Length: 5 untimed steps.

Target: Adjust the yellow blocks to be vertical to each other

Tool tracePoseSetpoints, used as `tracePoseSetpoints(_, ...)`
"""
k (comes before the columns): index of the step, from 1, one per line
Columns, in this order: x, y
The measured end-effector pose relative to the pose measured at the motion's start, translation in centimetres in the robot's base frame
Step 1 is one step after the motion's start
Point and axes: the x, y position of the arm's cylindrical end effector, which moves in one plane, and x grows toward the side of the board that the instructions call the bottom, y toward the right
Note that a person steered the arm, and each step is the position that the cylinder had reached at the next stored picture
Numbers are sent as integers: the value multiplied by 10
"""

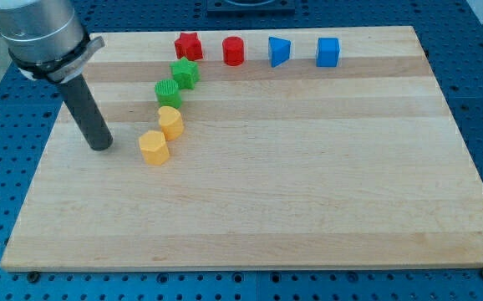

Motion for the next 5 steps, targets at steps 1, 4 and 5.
tracePoseSetpoints(1,15,28)
tracePoseSetpoints(4,17,46)
tracePoseSetpoints(5,33,46)
